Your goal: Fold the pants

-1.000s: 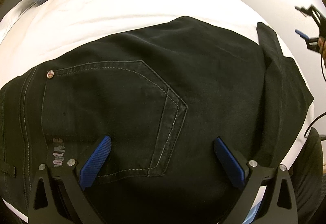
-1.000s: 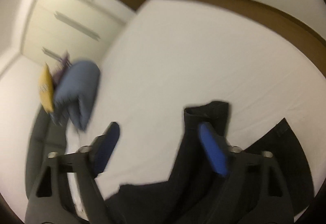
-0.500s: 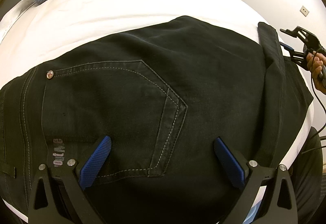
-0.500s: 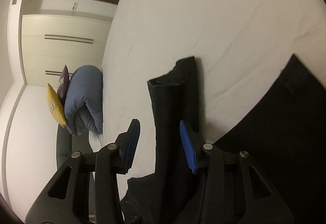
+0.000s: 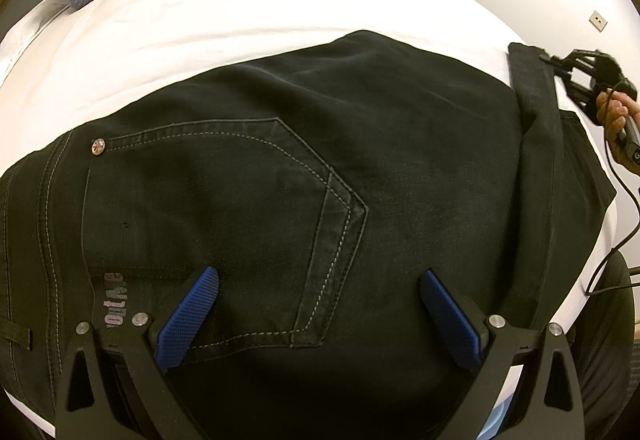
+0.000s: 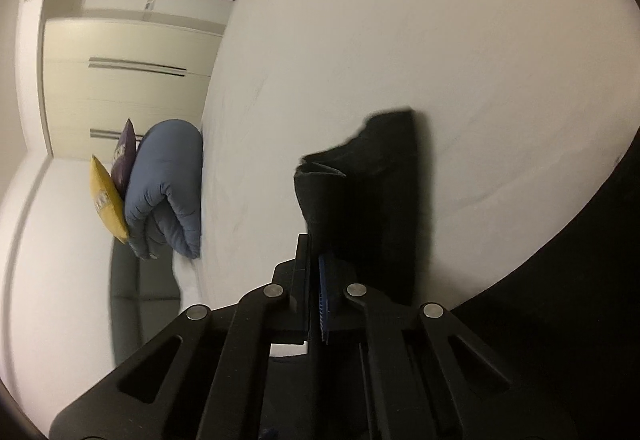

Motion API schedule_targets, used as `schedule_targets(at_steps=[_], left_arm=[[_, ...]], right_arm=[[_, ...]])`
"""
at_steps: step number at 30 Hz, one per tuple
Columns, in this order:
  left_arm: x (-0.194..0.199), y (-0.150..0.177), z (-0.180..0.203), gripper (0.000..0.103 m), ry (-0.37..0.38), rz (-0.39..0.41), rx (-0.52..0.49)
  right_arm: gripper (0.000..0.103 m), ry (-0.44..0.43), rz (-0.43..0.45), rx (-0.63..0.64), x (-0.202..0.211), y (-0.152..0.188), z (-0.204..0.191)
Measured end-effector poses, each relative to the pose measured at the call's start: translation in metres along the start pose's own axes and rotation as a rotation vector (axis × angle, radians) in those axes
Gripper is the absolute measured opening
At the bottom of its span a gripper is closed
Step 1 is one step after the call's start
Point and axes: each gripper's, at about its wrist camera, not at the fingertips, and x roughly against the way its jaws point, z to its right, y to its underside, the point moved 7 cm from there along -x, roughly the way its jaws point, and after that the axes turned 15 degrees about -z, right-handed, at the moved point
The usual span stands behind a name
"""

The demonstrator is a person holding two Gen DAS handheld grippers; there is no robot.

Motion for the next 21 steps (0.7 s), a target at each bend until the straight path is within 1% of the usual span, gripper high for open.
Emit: schedule_targets(at_steps=[1, 2, 4, 6, 9, 10, 12, 14, 15, 16, 18, 19, 20, 21], left_arm=[[0.000, 0.000, 0.000, 0.101, 0.000, 0.000, 0.000], [0.000, 0.000, 0.000, 0.101, 0.001, 0.000, 0.001], [0.001, 0.000, -0.001, 0.101, 0.008, 0.004, 0.007], [0.003, -0.001, -0.005, 0.101, 0.034, 0.010, 0.032], [0.007, -0.003, -0.012, 0.102, 0.080, 0.017, 0.068], [0.008, -0.003, -0.013, 0.101, 0.087, 0.018, 0.072], [0.009, 0.000, -0.014, 0.101, 0.081, 0.019, 0.059], [0.008, 0.003, -0.013, 0.101, 0.061, 0.017, 0.040], [0.008, 0.004, -0.012, 0.101, 0.049, 0.016, 0.029], [0.007, 0.005, -0.011, 0.101, 0.041, 0.015, 0.022], [0.007, 0.005, -0.013, 0.101, 0.032, 0.011, 0.012], [0.007, 0.005, -0.013, 0.101, 0.033, 0.008, 0.011], [0.007, 0.005, -0.014, 0.101, 0.036, 0.005, 0.010], [0.007, 0.005, -0.014, 0.101, 0.036, 0.002, 0.008]], right_arm=[[0.002, 0.018, 0.021, 0.032, 0.007, 0.002, -0.009], [0.002, 0.020, 0.032, 0.045, 0.029, 0.007, -0.022], [0.002, -0.008, 0.071, 0.086, 0.059, 0.012, -0.048], [0.002, -0.040, 0.097, 0.143, 0.087, 0.017, -0.077], [0.002, -0.068, 0.126, 0.250, 0.114, 0.025, -0.123], [0.002, -0.074, 0.139, 0.285, 0.122, 0.030, -0.132], [0.002, -0.101, 0.165, 0.312, 0.136, 0.041, -0.133], [0.002, -0.125, 0.204, 0.279, 0.154, 0.060, -0.111], [0.002, -0.140, 0.226, 0.238, 0.165, 0.071, -0.092], [0.002, -0.152, 0.255, 0.184, 0.178, 0.086, -0.065], [0.002, -0.125, 0.295, 0.087, 0.194, 0.110, -0.012], [0.002, -0.120, 0.302, 0.026, 0.198, 0.119, 0.015], [0.002, -0.114, 0.296, -0.064, 0.200, 0.131, 0.051], [0.002, -0.085, 0.292, -0.119, 0.199, 0.140, 0.075]])
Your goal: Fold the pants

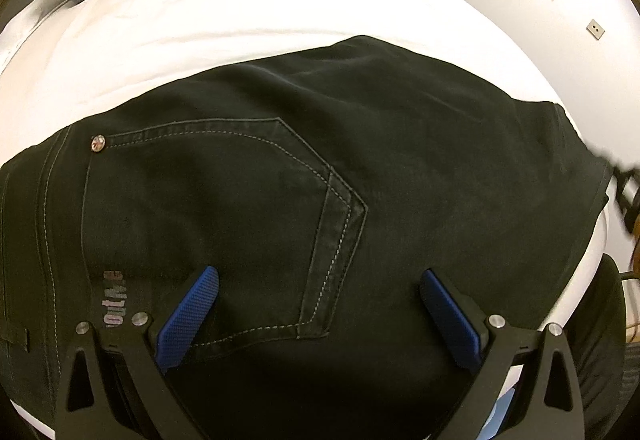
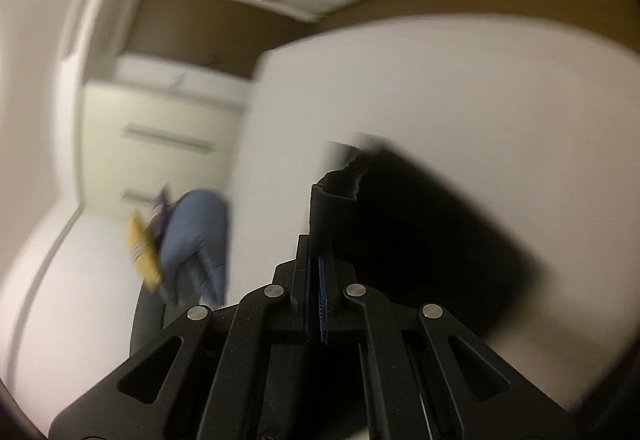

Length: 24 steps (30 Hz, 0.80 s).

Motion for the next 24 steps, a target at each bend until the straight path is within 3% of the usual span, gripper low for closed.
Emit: schedule_targets(at_steps=[4, 12, 18, 21, 24], left_arm=[[0.001, 0.001, 0.000, 0.101, -0.009, -0.009, -0.001], [0.000, 0.002, 0.008, 0.101, -0.010, -0.004, 0.013], [0.003, 0.001, 0.006, 0.101, -0.004, 0.007, 0.024], [0.006, 0.002, 0.000, 0.101, 0.006, 0.021, 0.032], [0.007, 0.002, 0.001, 0.101, 0.002, 0.031, 0.038]], right_arm=[[0.002, 0.054, 0.007, -0.099, 0.004, 0.018, 0.048], [0.002, 0.083, 0.071, -0.119, 0.015, 0.030, 0.051], [0.002, 0.102, 0.062, -0.072, 0.017, 0.036, 0.066], [0.004, 0.070, 0.028, -0.089, 0.022, 0.034, 0.069], [0.011, 0.198, 0.124, -0.067, 0.049, 0.024, 0.061]])
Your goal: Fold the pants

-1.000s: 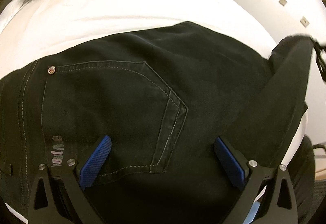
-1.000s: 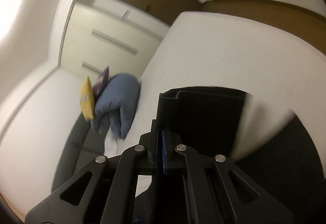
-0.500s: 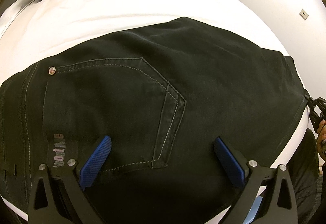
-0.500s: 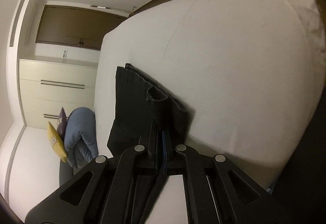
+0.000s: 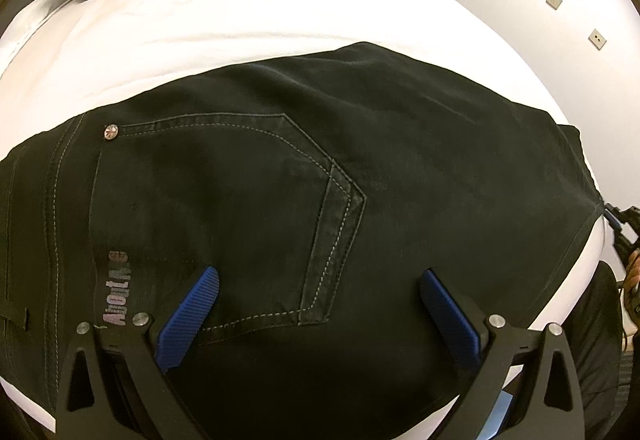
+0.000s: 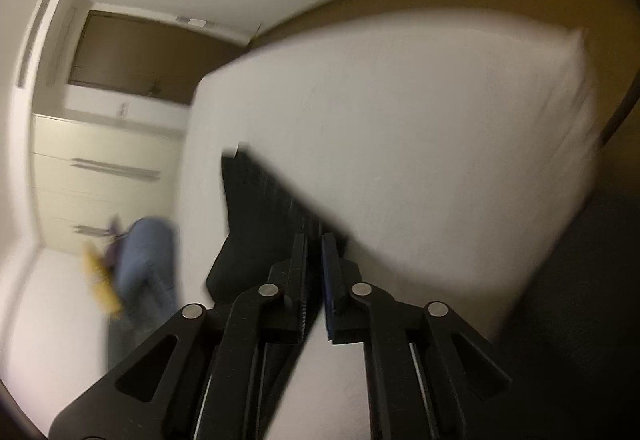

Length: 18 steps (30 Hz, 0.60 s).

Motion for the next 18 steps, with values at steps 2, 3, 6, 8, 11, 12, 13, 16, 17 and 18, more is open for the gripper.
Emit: schedule_targets(at_steps=[2, 3, 6, 8, 11, 12, 13, 16, 17, 18], left_arm=[[0.001, 0.002, 0.000, 0.101, -0.006, 0.004, 0.002], [0.000, 0.003, 0.003, 0.101, -0.009, 0.006, 0.004], [-0.001, 0.005, 0.004, 0.101, -0.013, 0.014, 0.012], [0.001, 0.009, 0.007, 0.101, -0.020, 0.014, 0.014], [-0.001, 0.007, 0.014, 0.101, -0.013, 0.013, 0.022], [-0.001, 0.007, 0.014, 0.101, -0.006, 0.015, 0.027], [-0.001, 0.007, 0.013, 0.101, 0.000, 0.016, 0.029], [0.000, 0.008, 0.011, 0.102, 0.009, 0.027, 0.033], [0.003, 0.008, 0.007, 0.102, 0.012, 0.031, 0.034], [0.004, 0.009, 0.004, 0.102, 0.015, 0.038, 0.038]], right_arm=[[0.013, 0.116, 0.086, 0.013, 0.021, -0.013, -0.010], [0.013, 0.089, 0.087, 0.052, 0.025, -0.018, -0.028], [0.013, 0.042, -0.027, 0.266, -0.005, -0.010, -0.096], [0.013, 0.003, -0.188, 0.427, -0.051, 0.018, -0.145], [0.013, -0.060, -0.397, 0.509, -0.126, 0.061, -0.182], [0.013, -0.056, -0.464, 0.505, -0.156, 0.072, -0.185], [0.013, -0.037, -0.485, 0.485, -0.172, 0.075, -0.181], [0.000, 0.020, -0.534, 0.395, -0.215, 0.067, -0.155], [0.000, 0.036, -0.515, 0.364, -0.220, 0.058, -0.145], [0.000, -0.010, -0.493, 0.312, -0.219, 0.043, -0.137]])
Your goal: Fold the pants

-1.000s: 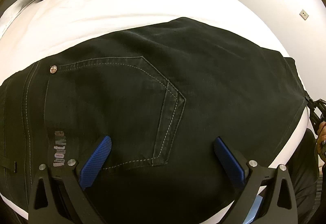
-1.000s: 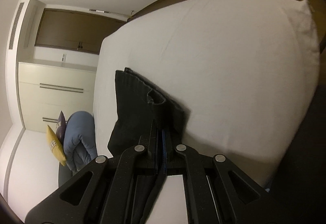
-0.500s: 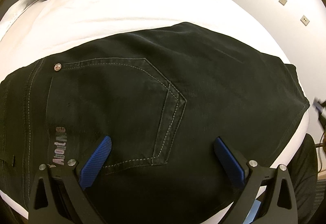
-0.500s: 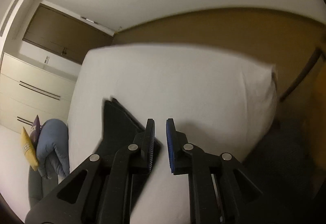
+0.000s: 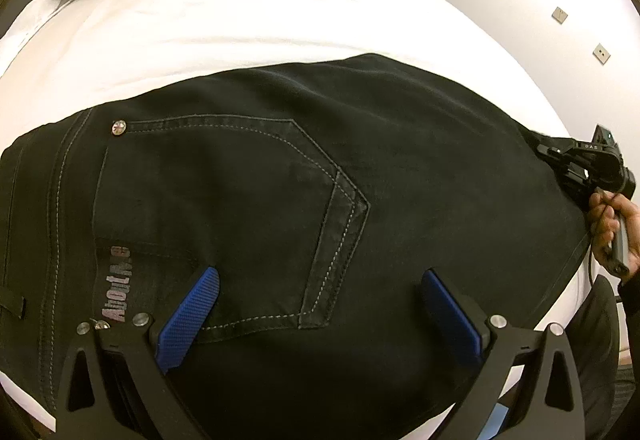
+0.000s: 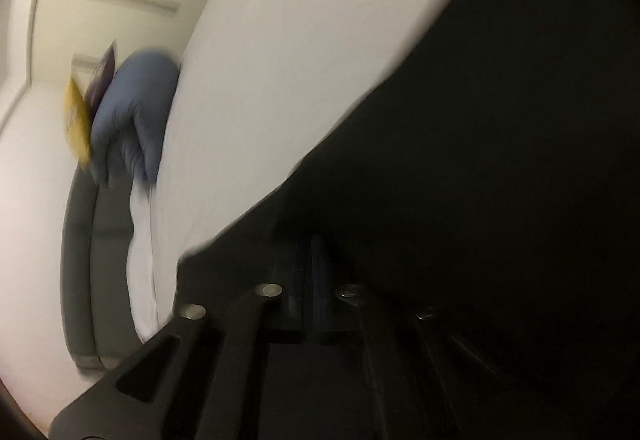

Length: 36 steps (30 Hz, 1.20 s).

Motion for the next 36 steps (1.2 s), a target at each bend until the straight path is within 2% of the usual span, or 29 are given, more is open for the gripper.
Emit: schedule_targets(at_steps=[1, 4, 7, 9, 12, 13, 15, 16, 17, 18, 19, 21, 24, 25, 26, 28, 30, 34, 35, 36], left_arm=[[0.001, 0.001, -0.002, 0.102, 0.005, 0.009, 0.006], [0.003, 0.001, -0.006, 0.102, 0.019, 0.040, 0.028], [0.007, 0.004, -0.009, 0.102, 0.036, 0.053, 0.053], [0.013, 0.005, -0.013, 0.102, 0.054, 0.061, 0.080], [0.029, 0.010, -0.023, 0.102, 0.049, 0.084, 0.117], [0.036, 0.012, -0.024, 0.102, 0.044, 0.104, 0.121], [0.051, 0.015, -0.024, 0.102, 0.046, 0.151, 0.133], [0.055, 0.015, -0.020, 0.102, 0.047, 0.162, 0.138], [0.058, 0.015, -0.018, 0.102, 0.049, 0.173, 0.141], [0.060, 0.015, -0.013, 0.102, 0.050, 0.178, 0.134], [0.061, 0.014, -0.006, 0.102, 0.050, 0.180, 0.122], [0.060, 0.012, 0.011, 0.102, 0.041, 0.179, 0.074], [0.040, 0.011, 0.025, 0.102, 0.023, 0.120, 0.032], [0.030, 0.012, 0.024, 0.102, 0.025, 0.093, 0.040], [0.015, 0.017, 0.017, 0.099, 0.030, 0.045, 0.073], [0.015, 0.023, 0.012, 0.097, 0.029, 0.076, 0.071], [0.018, 0.028, 0.010, 0.098, 0.021, 0.074, 0.061], [0.034, 0.038, -0.001, 0.095, -0.011, 0.084, 0.065], [0.041, 0.038, -0.005, 0.095, -0.020, 0.097, 0.071], [0.043, 0.032, -0.005, 0.095, -0.025, 0.110, 0.078]], right_arm=[[0.000, -0.001, 0.036, -0.014, 0.005, -0.011, 0.007], [0.000, 0.070, 0.187, -0.027, 0.047, -0.038, 0.026], [0.000, 0.086, 0.300, -0.083, 0.082, -0.056, 0.053], [0.000, 0.098, 0.347, -0.105, 0.097, -0.058, 0.060], [0.000, 0.211, 0.412, -0.092, 0.119, -0.051, 0.050], [0.006, 0.214, 0.426, -0.084, 0.124, -0.043, 0.041], [0.006, 0.108, 0.393, -0.025, 0.121, -0.019, 0.016], [0.006, 0.035, 0.331, 0.031, 0.105, -0.003, -0.005], [0.006, 0.000, 0.270, 0.082, 0.087, 0.013, -0.021], [0.006, -0.019, 0.164, 0.162, 0.055, 0.039, -0.043], [0.006, -0.024, 0.095, 0.215, 0.032, 0.058, -0.056], [0.006, -0.044, 0.008, 0.259, -0.004, 0.085, -0.065], [0.000, 0.005, -0.072, 0.137, -0.049, 0.100, -0.028], [0.000, -0.041, -0.054, 0.127, -0.049, 0.099, -0.018], [0.000, -0.045, -0.032, 0.134, -0.045, 0.096, -0.015], [0.000, 0.030, 0.028, 0.135, -0.019, 0.099, -0.002], [0.000, 0.066, 0.080, 0.093, 0.005, 0.103, 0.022], [0.000, 0.098, 0.193, -0.016, 0.057, 0.119, 0.065], [0.000, 0.131, 0.207, -0.025, 0.065, 0.120, 0.069], [0.000, 0.205, 0.230, -0.036, 0.076, 0.127, 0.070]])
